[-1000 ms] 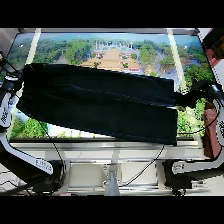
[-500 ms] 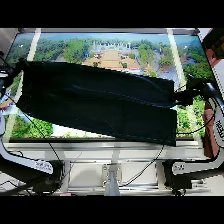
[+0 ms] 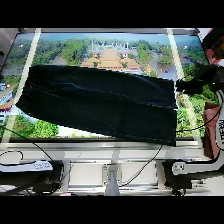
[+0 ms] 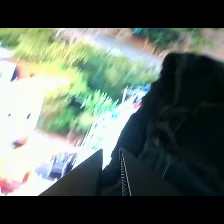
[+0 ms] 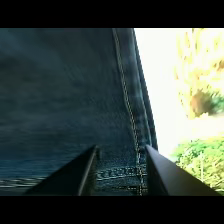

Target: Fold the clothes and pants, and hang the long-sleeved shirts on hangers.

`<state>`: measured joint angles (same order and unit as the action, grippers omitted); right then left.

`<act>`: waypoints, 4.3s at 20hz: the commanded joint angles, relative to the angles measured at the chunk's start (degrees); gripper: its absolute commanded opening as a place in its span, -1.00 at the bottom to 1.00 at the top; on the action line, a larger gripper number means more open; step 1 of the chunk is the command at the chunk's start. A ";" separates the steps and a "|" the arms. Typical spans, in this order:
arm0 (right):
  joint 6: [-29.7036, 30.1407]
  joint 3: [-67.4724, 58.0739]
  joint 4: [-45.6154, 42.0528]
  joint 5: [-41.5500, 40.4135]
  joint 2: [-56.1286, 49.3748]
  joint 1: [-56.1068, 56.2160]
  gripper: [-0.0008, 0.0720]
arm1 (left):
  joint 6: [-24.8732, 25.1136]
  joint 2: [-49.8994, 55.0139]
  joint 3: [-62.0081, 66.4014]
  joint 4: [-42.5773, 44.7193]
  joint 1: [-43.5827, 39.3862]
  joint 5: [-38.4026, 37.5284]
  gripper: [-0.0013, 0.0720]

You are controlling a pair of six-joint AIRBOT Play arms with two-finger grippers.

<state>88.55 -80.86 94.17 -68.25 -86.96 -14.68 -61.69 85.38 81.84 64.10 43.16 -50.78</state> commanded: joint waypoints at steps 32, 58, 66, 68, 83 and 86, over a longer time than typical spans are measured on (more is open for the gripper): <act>1.14 -3.93 -0.04 -9.53 28.39 0.07 -0.93 | 9.84 0.07 -22.97 -29.73 3.48 -0.72 -0.77; -35.91 59.67 4.98 -15.76 64.28 0.07 0.47 | -4.31 -18.34 -42.18 -16.11 5.09 7.02 -0.77; -49.22 67.60 9.03 -6.97 64.28 0.07 0.24 | -4.33 -18.32 -42.21 -16.11 5.09 8.17 -0.76; -51.56 68.61 8.92 -0.22 64.08 0.07 0.24 | -4.31 -18.32 -42.21 -16.11 5.09 8.15 -0.76; -32.59 44.22 -6.51 2.78 54.23 0.09 -0.94 | -4.33 -18.32 -42.32 -16.09 5.09 8.15 -0.76; -28.76 34.49 -11.85 2.86 54.64 0.07 -0.94 | -4.33 -18.32 -42.32 -16.11 5.09 8.11 -0.76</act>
<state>38.44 -13.67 102.56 -78.00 -22.65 -14.66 -66.02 67.09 39.55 47.99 48.25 -42.63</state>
